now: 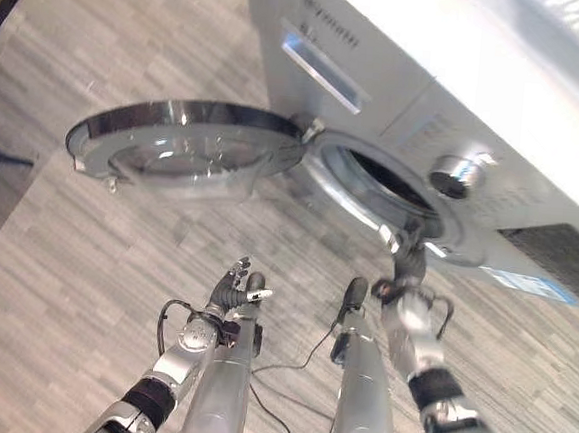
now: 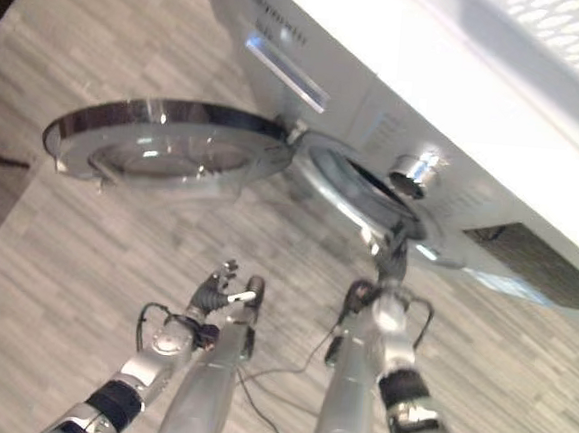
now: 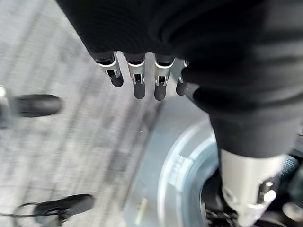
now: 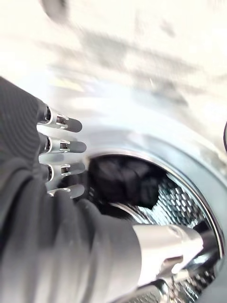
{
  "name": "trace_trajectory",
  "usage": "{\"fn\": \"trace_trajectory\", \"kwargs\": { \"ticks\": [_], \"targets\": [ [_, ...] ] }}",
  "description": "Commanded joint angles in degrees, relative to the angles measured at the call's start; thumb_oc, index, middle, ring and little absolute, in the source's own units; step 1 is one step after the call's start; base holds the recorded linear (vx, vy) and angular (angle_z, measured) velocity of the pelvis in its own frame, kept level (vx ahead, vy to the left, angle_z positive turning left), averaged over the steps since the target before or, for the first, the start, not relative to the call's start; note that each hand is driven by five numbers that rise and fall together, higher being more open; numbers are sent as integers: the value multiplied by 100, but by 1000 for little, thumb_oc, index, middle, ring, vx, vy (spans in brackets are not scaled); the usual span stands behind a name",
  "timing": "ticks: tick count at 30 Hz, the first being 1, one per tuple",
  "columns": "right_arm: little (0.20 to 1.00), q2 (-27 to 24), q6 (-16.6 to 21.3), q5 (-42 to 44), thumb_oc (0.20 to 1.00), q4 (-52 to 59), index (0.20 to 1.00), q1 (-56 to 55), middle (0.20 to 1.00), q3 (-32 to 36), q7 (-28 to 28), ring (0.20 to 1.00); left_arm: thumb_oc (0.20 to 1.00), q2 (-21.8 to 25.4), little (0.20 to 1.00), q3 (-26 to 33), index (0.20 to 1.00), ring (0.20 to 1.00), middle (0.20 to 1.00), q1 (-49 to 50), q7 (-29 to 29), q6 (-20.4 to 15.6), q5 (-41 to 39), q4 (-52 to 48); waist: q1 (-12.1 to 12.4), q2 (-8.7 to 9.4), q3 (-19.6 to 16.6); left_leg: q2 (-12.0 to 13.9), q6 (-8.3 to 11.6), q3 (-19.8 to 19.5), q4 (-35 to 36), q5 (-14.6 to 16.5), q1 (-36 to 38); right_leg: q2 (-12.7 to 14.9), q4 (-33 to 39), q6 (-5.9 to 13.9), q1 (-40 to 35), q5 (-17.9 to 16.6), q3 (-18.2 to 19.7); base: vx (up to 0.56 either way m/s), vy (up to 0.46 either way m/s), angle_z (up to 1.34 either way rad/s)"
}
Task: Grab the laundry basket,head to the washer,open it,put in the laundry and shut it.
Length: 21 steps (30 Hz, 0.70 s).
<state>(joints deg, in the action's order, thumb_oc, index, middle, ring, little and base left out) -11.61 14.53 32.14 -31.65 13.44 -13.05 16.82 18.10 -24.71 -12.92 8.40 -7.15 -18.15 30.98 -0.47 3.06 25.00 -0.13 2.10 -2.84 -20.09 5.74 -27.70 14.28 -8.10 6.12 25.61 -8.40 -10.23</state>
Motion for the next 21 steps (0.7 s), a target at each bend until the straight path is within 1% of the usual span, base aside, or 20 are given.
{"fn": "trace_trajectory", "kwargs": {
  "ticks": [1,2,5,6,7,8,9,10,11,12,13,15,16,17,21],
  "targets": [
    [1000,-284,-192,-317,1000,390,1000,-256,1000,-100,-673,1000,1000,38,1000,13,1000,1000,1000,593,-135,6,353,79,54,-140,-307,335,93,95,83,387,550,87,-60,203,-749,679,33,114,63,-32],
    [1000,-314,-289,-402,1000,413,1000,-457,1000,-166,-815,1000,1000,29,1000,49,1000,1000,1000,626,-171,19,411,168,20,-111,-356,388,94,171,80,460,801,72,-24,227,-954,694,83,122,58,-28],
    [1000,-407,-460,-631,1000,471,1000,-977,1000,-143,-995,1000,1000,17,1000,204,1000,1000,1000,746,-174,48,528,422,-88,-7,-597,390,18,314,159,559,1316,18,72,268,-1353,674,210,120,47,-49],
    [1000,-406,-460,-631,1000,471,1000,-977,1000,-144,-995,1000,1000,17,1000,204,1000,1000,1000,746,-174,48,528,422,-90,-5,-599,387,17,314,164,555,1316,21,73,268,-1351,673,210,128,70,-37],
    [1000,-389,-541,-698,1000,393,1000,-1246,1000,11,-1016,1000,1000,-32,1000,348,1000,1000,1000,811,-163,81,603,692,-176,4,-779,388,-23,447,314,600,1683,-2,158,318,-1562,651,306,80,54,-22],
    [1000,-388,-541,-698,1000,393,1000,-1247,1000,11,-1016,1000,1000,-31,1000,348,1000,1000,1000,811,-163,81,603,692,-178,6,-782,386,-24,447,319,596,1682,1,159,318,-1559,650,306,143,121,-27],
    [1000,-388,-605,-775,1000,284,1000,-1515,1000,286,-996,1000,1000,-161,1000,507,1000,1000,1000,829,-124,145,696,1243,-306,10,-983,356,-69,607,575,590,2030,-11,225,376,-1690,588,427,64,66,-26],
    [1000,-388,-606,-775,1000,285,1000,-1516,1000,287,-996,1000,1000,-161,1000,506,1000,1000,1000,828,-123,145,696,1243,-304,11,-981,355,-69,610,579,589,2035,-11,226,376,-1692,588,429,151,119,-43],
    [1000,-355,-636,-841,1000,126,1000,-1687,1000,527,-950,1000,1000,-310,1000,688,1000,1000,1000,826,-104,197,708,1856,-425,5,-1195,331,-114,757,833,579,2325,-17,310,429,-1770,497,554,118,75,-37],
    [1000,-351,-655,-932,1000,61,1000,-1763,1000,653,-892,1000,1000,-402,1000,799,1000,1000,1000,826,-104,228,705,2186,-467,-4,-1282,312,-129,830,985,551,2484,-18,372,452,-1817,460,619,119,75,-63],
    [1000,-354,-657,-933,1000,65,1000,-1766,1000,654,-891,1000,1000,-408,1000,798,1000,1000,1000,822,-103,222,705,2195,-456,-4,-1271,312,-129,840,1009,543,2512,-20,377,452,-1831,458,628,58,42,-54],
    [1000,-398,-712,-1085,1000,-70,1000,-1947,1000,1060,-776,1000,1000,-599,1000,1135,1000,1000,1000,786,-85,287,881,3131,-622,-20,-1540,288,-164,1033,1397,479,2846,-26,546,512,-1897,349,802,93,53,-45],
    [1000,-412,-690,-1060,1000,-92,1000,-1983,1000,1218,-716,1000,1000,-637,1000,1249,1000,1000,1000,774,-97,295,899,3392,-670,-30,-1612,280,-165,1107,1516,445,2947,-35,593,524,-1909,330,863,95,47,-27],
    [1000,-429,-668,-1030,1000,-82,1000,-2029,1000,1364,-672,1000,1000,-665,1000,1366,1000,1000,1000,784,-114,314,873,3569,-719,-33,-1678,269,-171,1152,1594,431,3017,-44,637,537,-1917,306,920,39,19,-38],
    [1000,-431,-670,-1030,1000,-78,1000,-2032,1000,1365,-671,1000,1000,-668,1000,1365,1000,1000,1000,782,-114,311,873,3574,-710,-34,-1673,269,-171,1161,1607,427,3031,-47,640,538,-1922,305,928,5,2,-31]
  ]
}}
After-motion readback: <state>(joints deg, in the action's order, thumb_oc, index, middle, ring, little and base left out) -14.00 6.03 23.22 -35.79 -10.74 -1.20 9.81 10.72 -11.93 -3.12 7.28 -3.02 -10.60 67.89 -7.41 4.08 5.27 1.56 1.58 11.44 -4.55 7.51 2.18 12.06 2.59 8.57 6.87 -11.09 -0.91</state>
